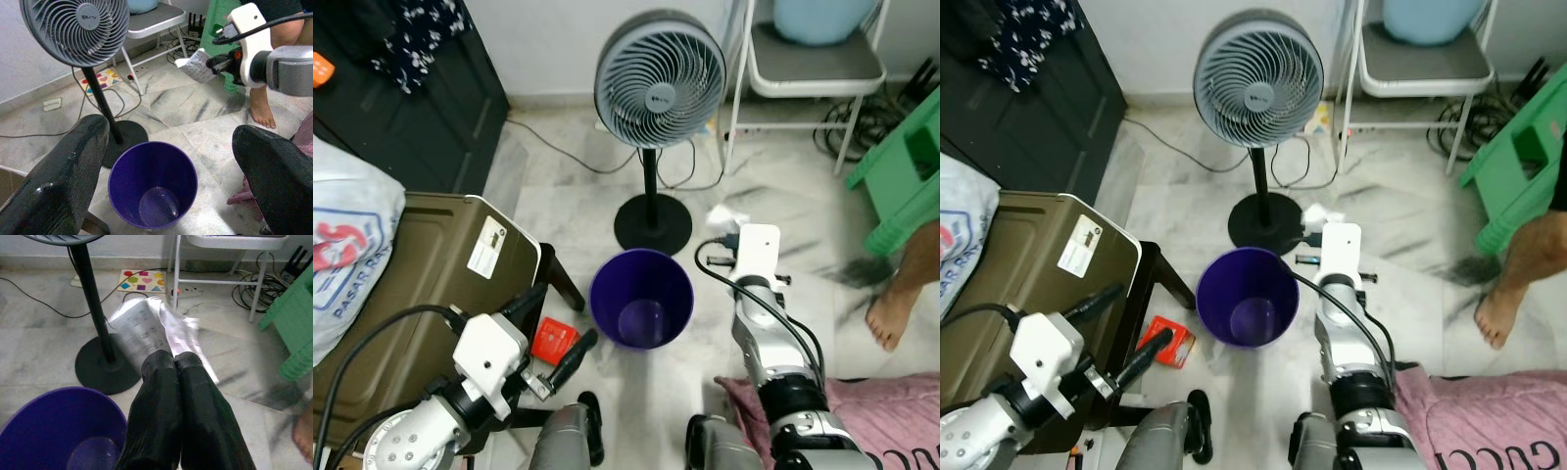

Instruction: Clean up the room

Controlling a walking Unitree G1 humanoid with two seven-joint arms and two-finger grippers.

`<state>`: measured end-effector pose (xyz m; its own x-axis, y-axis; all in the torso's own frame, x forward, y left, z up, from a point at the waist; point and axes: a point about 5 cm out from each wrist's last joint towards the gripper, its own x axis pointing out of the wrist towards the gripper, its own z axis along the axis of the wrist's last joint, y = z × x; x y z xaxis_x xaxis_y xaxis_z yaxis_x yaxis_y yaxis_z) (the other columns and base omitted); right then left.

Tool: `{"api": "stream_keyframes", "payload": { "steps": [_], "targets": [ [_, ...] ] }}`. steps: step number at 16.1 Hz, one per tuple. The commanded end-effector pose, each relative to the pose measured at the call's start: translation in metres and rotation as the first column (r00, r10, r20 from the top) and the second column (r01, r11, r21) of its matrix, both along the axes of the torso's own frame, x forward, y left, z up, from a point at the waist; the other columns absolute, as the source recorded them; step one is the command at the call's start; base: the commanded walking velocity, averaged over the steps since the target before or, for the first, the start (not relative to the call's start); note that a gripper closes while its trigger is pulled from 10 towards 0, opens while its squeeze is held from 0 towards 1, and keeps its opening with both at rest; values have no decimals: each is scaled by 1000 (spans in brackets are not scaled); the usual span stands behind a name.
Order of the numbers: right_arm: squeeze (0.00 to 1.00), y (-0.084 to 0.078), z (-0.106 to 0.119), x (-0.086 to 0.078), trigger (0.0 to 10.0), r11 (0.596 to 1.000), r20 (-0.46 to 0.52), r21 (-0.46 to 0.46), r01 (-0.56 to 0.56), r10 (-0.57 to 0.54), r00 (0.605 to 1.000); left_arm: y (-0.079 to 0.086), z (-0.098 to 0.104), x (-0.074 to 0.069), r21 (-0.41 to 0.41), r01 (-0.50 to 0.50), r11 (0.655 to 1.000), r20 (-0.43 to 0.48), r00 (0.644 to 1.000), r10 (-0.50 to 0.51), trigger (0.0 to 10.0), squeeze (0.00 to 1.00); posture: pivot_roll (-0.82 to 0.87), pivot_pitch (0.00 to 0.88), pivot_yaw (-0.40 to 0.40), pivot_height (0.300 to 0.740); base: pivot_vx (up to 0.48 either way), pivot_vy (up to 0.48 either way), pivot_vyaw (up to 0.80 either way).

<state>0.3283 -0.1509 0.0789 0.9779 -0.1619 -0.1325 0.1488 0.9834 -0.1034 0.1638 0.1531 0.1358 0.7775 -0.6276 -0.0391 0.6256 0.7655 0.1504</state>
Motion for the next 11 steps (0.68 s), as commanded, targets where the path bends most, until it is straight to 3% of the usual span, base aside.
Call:
{"api": "stream_keyframes", "payload": {
  "steps": [1, 3, 8, 11],
  "targets": [
    [0, 10, 0, 2, 10000, 1000, 1, 3, -27, 27, 1000, 1, 1, -2, 11, 3, 1000, -13, 1000, -2, 10000, 0, 173, 318, 134, 740, 0, 0, 0],
    [0, 17, 3, 4, 10000, 999, 14, 14, -42, 42, 999, 0, 3, -2, 0, -4, 1000, -14, 1000, 4, 10000, 0, 165, 326, 133, 740, 0, 0, 0],
    [0, 62, 10, 8, 10000, 985, 47, 53, -163, 160, 986, -5, 3, -5, -12, -12, 1000, -33, 999, 12, 10000, 0, 170, 341, 130, 740, 0, 0, 0],
    [0, 73, 13, 9, 10000, 982, 57, 76, -173, 169, 984, -3, 4, -5, -5, -21, 1000, -35, 999, 21, 10000, 0, 177, 346, 129, 740, 0, 0, 792]
  ]
}}
